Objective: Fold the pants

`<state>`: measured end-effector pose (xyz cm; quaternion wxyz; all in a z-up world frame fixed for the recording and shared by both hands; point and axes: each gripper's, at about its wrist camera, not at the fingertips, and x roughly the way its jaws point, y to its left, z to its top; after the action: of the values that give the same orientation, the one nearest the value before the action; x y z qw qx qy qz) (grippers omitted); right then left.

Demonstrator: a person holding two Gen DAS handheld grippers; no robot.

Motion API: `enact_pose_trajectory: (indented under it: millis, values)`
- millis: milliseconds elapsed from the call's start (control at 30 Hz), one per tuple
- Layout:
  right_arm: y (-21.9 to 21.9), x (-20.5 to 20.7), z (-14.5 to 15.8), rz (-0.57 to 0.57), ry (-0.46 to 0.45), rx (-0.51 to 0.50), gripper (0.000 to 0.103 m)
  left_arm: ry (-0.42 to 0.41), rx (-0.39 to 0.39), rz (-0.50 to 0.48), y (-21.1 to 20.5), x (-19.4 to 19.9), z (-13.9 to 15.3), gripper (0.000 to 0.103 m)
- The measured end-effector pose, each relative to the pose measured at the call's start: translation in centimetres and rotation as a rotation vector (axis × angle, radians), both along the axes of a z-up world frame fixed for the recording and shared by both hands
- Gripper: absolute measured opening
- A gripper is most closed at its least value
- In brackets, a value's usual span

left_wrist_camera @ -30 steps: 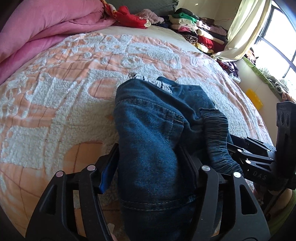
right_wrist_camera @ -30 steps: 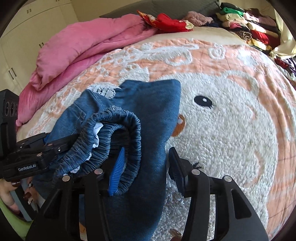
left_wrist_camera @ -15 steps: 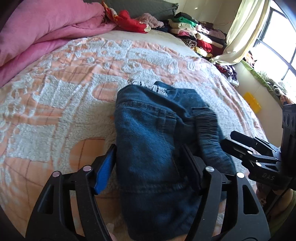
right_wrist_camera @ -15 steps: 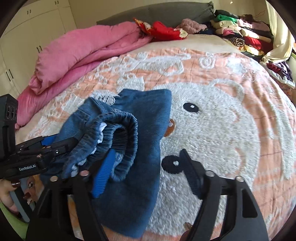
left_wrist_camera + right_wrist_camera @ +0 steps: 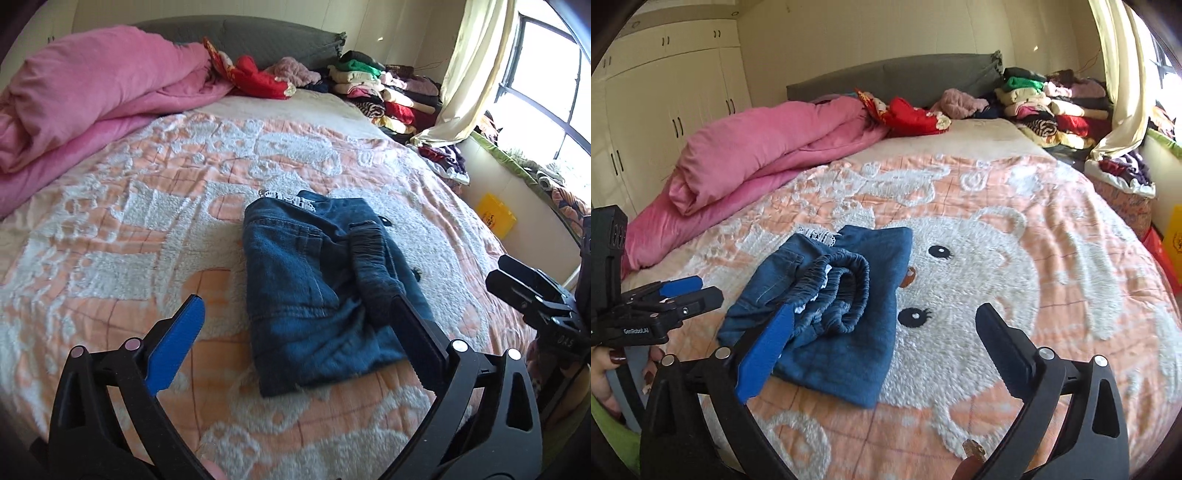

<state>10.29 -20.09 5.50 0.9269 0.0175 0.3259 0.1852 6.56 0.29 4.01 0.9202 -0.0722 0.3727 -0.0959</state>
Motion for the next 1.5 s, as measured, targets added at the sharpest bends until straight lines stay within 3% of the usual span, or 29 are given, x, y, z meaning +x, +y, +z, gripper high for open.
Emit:
enact_pose_trajectory:
  millis: [367, 633, 1033, 1500]
  values:
    - [-1.4, -4.8, 1.7, -0.009, -0.060, -0.026, 0.098, -0.026, 0.028, 0.000, 0.3, -4.7, 0.2, 0.093]
    - [-1.1, -6.9, 1.2, 0.002, -0.047, -0.050, 0.098, 0.004, 0.040, -0.016, 0.3, -6.7, -0.7, 0.093]
    - [0.2, -8.0, -3.1, 0.001, 0.066, -0.096, 0.098, 0.095, 0.020, 0.017, 1.2, -6.8, -3.5, 0.093]
    - [0.2, -7.9, -2.6, 0.004, 0.053, -0.102, 0.098, 0.102, 0.024, 0.024, 1.3, -6.8, -3.5, 0.093]
